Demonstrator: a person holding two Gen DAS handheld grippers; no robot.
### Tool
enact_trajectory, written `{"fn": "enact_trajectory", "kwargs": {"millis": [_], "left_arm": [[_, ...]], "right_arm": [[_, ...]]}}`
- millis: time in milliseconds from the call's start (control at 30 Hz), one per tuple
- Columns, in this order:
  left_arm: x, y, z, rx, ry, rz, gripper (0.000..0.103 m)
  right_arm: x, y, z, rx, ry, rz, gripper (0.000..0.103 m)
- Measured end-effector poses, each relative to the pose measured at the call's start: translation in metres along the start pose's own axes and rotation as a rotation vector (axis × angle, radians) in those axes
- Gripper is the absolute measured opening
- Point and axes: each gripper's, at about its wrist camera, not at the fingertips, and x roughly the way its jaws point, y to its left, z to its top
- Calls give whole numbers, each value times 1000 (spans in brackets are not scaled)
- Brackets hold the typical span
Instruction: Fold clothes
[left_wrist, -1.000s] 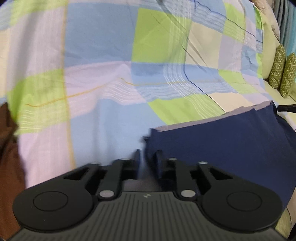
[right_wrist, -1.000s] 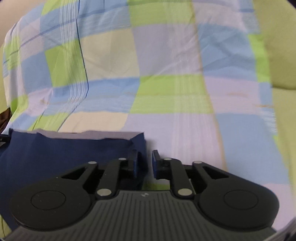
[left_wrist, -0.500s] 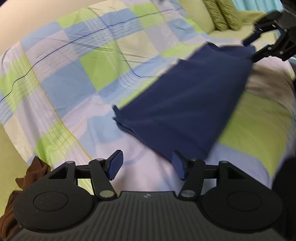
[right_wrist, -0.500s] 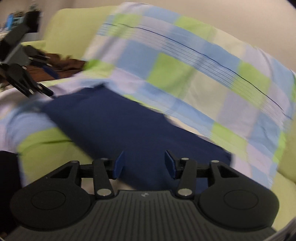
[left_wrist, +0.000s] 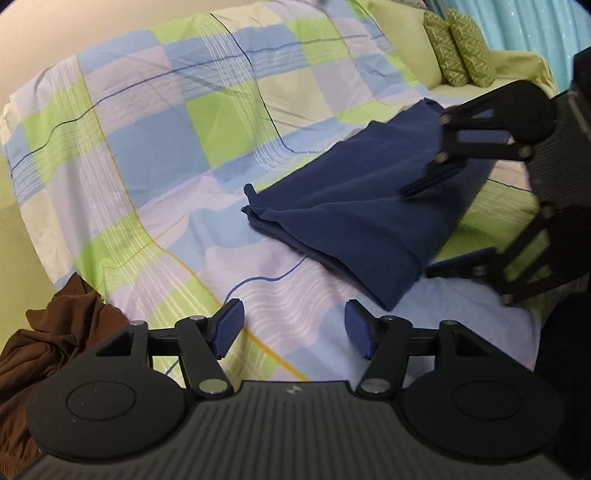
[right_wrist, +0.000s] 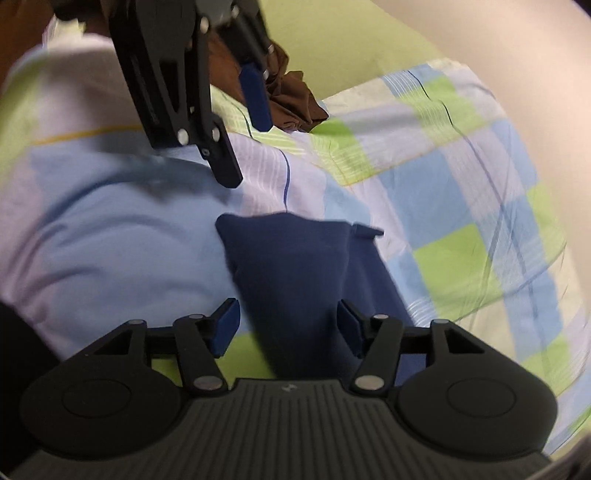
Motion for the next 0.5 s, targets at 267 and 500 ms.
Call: {"fn": "enact_trajectory", "kwargs": {"millis": [267, 500], "left_arm": [[8, -16, -5, 198, -30, 23, 77], [31, -39, 12, 444, -123, 75, 83]], "right_arm": [[15, -13, 10, 18, -38, 61, 12], [-29, -84, -7, 277, -155, 217, 9]]}}
